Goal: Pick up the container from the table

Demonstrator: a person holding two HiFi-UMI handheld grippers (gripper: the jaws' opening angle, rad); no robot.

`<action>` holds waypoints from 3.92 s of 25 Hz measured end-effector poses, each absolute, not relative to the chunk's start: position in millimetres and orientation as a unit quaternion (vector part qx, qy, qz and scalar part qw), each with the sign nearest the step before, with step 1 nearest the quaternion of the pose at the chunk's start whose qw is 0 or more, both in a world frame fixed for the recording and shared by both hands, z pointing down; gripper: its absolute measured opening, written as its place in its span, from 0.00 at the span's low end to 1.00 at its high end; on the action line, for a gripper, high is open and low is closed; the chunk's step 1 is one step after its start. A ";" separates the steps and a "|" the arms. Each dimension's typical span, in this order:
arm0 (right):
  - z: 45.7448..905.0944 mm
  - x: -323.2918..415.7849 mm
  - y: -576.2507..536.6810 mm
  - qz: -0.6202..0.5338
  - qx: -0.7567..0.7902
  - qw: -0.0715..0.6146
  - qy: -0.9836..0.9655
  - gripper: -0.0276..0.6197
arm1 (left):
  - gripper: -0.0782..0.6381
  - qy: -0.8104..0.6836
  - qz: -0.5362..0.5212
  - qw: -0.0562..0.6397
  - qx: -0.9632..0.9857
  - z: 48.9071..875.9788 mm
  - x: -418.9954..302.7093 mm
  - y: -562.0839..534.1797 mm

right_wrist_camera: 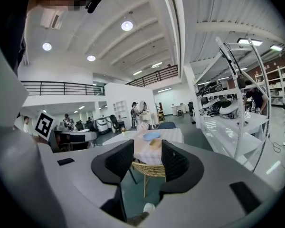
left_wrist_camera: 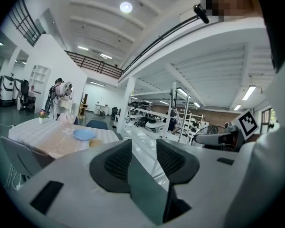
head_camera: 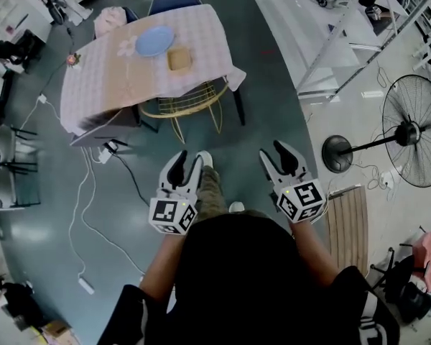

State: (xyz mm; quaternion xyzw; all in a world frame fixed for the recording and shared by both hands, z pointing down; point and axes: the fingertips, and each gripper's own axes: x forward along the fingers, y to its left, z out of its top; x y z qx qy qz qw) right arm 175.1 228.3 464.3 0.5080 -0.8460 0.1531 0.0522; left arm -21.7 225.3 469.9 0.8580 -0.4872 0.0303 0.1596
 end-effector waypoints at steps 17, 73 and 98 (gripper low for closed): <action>457.6 130.0 -7.0 0.148 0.492 0.099 -0.852 0.27 | 0.31 -0.453 -0.008 0.193 0.870 478.4 -46.8 -18.6; 480.4 82.4 -259.0 0.185 0.405 0.101 -0.890 0.28 | 0.13 -0.581 0.217 0.454 0.640 831.9 -171.1 -290.4; 455.3 59.0 -256.0 0.117 0.498 0.058 -0.858 0.04 | 0.13 -0.633 -0.051 0.254 0.730 480.1 -196.8 -207.3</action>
